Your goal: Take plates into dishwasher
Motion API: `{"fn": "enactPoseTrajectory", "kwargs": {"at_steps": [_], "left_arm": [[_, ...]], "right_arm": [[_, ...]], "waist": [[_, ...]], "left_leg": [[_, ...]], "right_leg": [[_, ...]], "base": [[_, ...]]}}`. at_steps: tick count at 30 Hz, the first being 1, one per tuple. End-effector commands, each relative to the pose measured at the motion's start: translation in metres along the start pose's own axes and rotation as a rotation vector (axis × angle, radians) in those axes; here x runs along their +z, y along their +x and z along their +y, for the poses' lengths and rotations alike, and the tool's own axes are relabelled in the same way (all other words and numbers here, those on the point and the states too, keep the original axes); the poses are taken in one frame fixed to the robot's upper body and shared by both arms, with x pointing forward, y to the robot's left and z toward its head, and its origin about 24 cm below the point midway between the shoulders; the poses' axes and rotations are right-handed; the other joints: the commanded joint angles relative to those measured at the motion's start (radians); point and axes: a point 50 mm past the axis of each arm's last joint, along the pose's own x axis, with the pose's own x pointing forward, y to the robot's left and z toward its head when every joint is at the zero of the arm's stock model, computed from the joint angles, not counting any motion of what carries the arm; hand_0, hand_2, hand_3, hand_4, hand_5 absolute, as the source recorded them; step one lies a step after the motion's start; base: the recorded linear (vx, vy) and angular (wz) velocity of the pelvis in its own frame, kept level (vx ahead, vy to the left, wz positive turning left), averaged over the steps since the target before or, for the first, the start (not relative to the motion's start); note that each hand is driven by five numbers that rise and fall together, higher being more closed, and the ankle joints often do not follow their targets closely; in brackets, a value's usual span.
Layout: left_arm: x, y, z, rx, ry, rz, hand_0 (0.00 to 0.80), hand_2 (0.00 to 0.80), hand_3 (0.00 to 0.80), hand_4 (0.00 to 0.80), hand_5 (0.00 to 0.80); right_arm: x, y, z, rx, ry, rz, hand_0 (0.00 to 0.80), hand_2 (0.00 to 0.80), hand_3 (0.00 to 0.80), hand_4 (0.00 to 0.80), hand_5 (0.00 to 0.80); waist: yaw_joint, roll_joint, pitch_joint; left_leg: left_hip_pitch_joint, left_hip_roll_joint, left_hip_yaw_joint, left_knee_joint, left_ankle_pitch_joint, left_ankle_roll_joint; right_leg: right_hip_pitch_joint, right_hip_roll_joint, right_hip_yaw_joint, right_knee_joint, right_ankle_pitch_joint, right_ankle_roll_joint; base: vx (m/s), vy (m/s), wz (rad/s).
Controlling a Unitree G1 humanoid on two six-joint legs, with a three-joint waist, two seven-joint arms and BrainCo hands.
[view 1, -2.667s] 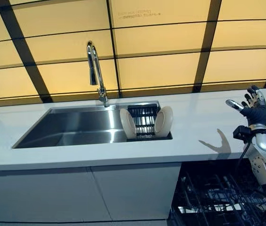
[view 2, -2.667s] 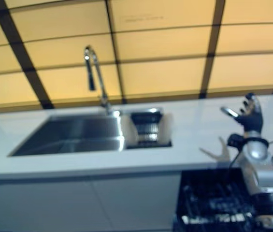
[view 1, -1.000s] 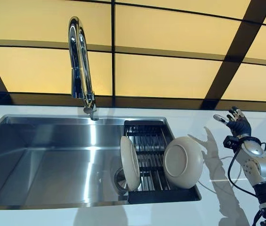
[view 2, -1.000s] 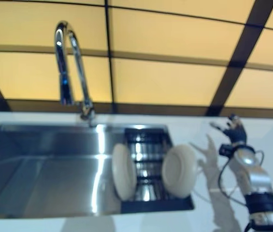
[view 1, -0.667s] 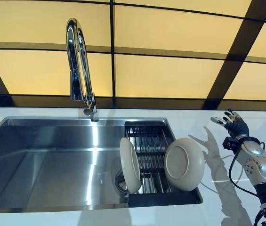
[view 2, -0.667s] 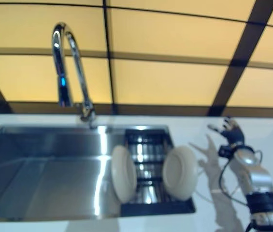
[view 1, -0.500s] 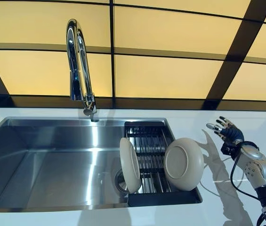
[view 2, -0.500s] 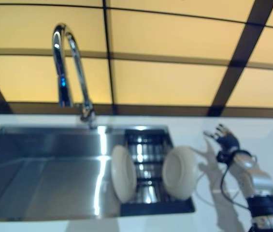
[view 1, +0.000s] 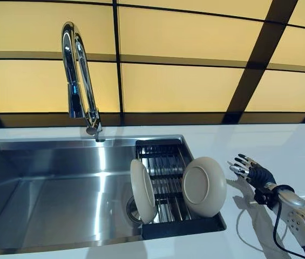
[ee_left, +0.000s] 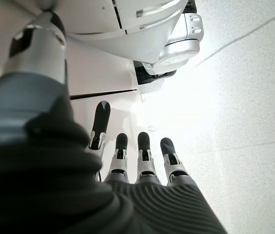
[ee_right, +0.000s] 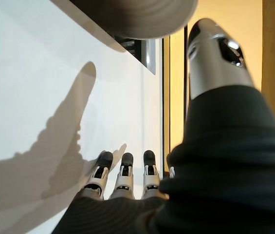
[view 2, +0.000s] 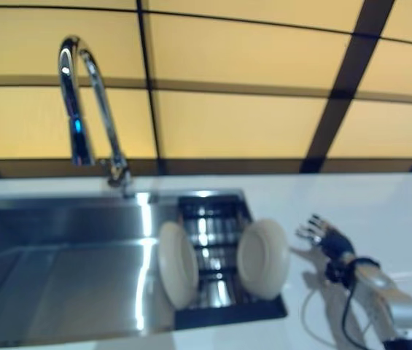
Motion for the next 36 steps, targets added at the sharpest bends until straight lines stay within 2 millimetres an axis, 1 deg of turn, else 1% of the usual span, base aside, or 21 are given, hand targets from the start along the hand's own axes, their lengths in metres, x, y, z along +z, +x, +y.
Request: {"fn": "enactPoseTrajectory", "kwargs": {"at_steps": [1, 3, 8, 12, 19, 23, 27, 36], "left_arm": [[0.051, 0.004, 0.014, 0.046, -0.037, -0.179, 0.0, 0.0, 0.0, 0.0, 0.0], [0.053, 0.004, 0.015, 0.048, -0.04, -0.184, 0.0, 0.0, 0.0, 0.0, 0.0], [0.059, 0.004, 0.016, 0.048, -0.043, -0.204, 0.0, 0.0, 0.0, 0.0, 0.0], [0.064, 0.004, 0.015, 0.048, -0.035, -0.213, 0.0, 0.0, 0.0, 0.0, 0.0], [0.063, 0.004, 0.015, 0.046, -0.033, -0.2, 0.0, 0.0, 0.0, 0.0, 0.0], [0.062, 0.005, 0.015, 0.047, -0.029, -0.192, 0.0, 0.0, 0.0, 0.0, 0.0], [0.063, 0.005, 0.016, 0.049, -0.028, -0.19, 0.0, 0.0, 0.0, 0.0, 0.0], [0.065, 0.005, 0.013, 0.043, -0.023, -0.195, 0.0, 0.0, 0.0, 0.0, 0.0]], "right_arm": [[-0.009, -0.002, 0.01, 0.055, -0.019, 0.02, 0.0, 0.0, 0.0, 0.0, 0.0], [-0.011, -0.007, 0.013, 0.073, -0.024, 0.024, 0.0, 0.0, 0.0, 0.0, 0.0], [-0.017, -0.01, 0.02, 0.113, -0.027, 0.049, 0.0, 0.0, 0.0, 0.0, 0.0], [-0.026, -0.011, 0.027, 0.154, -0.023, 0.09, 0.0, 0.0, 0.0, 0.0, 0.0], [-0.033, -0.012, 0.038, 0.24, -0.041, 0.128, 0.0, 0.0, 0.0, 0.0, 0.0], [-0.032, -0.013, 0.042, 0.271, -0.046, 0.124, 0.0, 0.0, 0.0, 0.0, 0.0], [-0.031, -0.013, 0.047, 0.322, -0.007, 0.133, 0.0, 0.0, 0.0, 0.0, 0.0], [-0.03, -0.011, 0.059, 0.359, 0.02, 0.119, 0.0, 0.0, 0.0, 0.0, 0.0]], "waist": [[-0.019, -0.018, -0.003], [-0.032, -0.017, -0.005], [-0.046, -0.017, -0.005], [-0.049, -0.018, -0.004], [-0.052, -0.02, -0.009], [-0.05, -0.022, -0.012], [-0.048, -0.024, -0.018], [-0.042, -0.023, -0.023]], "left_leg": [[0.025, -0.041, 0.074, 0.018, -0.056, 0.016], [0.027, -0.042, 0.085, 0.017, -0.058, 0.018], [0.032, -0.044, 0.1, 0.019, -0.062, 0.022], [0.032, -0.046, 0.106, 0.02, -0.064, 0.027], [0.035, -0.048, 0.114, 0.021, -0.067, 0.03], [0.037, -0.049, 0.116, 0.02, -0.068, 0.031], [0.038, -0.05, 0.118, 0.019, -0.067, 0.03], [0.036, -0.053, 0.119, 0.017, -0.065, 0.033]], "right_leg": [[-0.011, 0.005, 0.039, 0.038, -0.004, 0.058], [-0.013, 0.004, 0.047, 0.039, -0.002, 0.062], [-0.017, 0.002, 0.059, 0.045, -0.001, 0.067], [-0.02, 0.001, 0.064, 0.048, 0.001, 0.069], [-0.015, -0.001, 0.067, 0.046, 0.001, 0.072], [-0.013, -0.002, 0.068, 0.045, 0.002, 0.073], [-0.011, -0.001, 0.067, 0.041, 0.005, 0.075], [-0.009, -0.002, 0.062, 0.037, 0.007, 0.075]], "base": [[-0.019, 0.03, -0.12], [-0.016, 0.041, -0.12], [0.0, 0.034, -0.12], [-0.006, 0.01, -0.03], [-0.005, 0.013, -0.06], [0.0, 0.0, 0.0], [0.0, 0.0, 0.0], [0.0, 0.0, 0.0]]}}
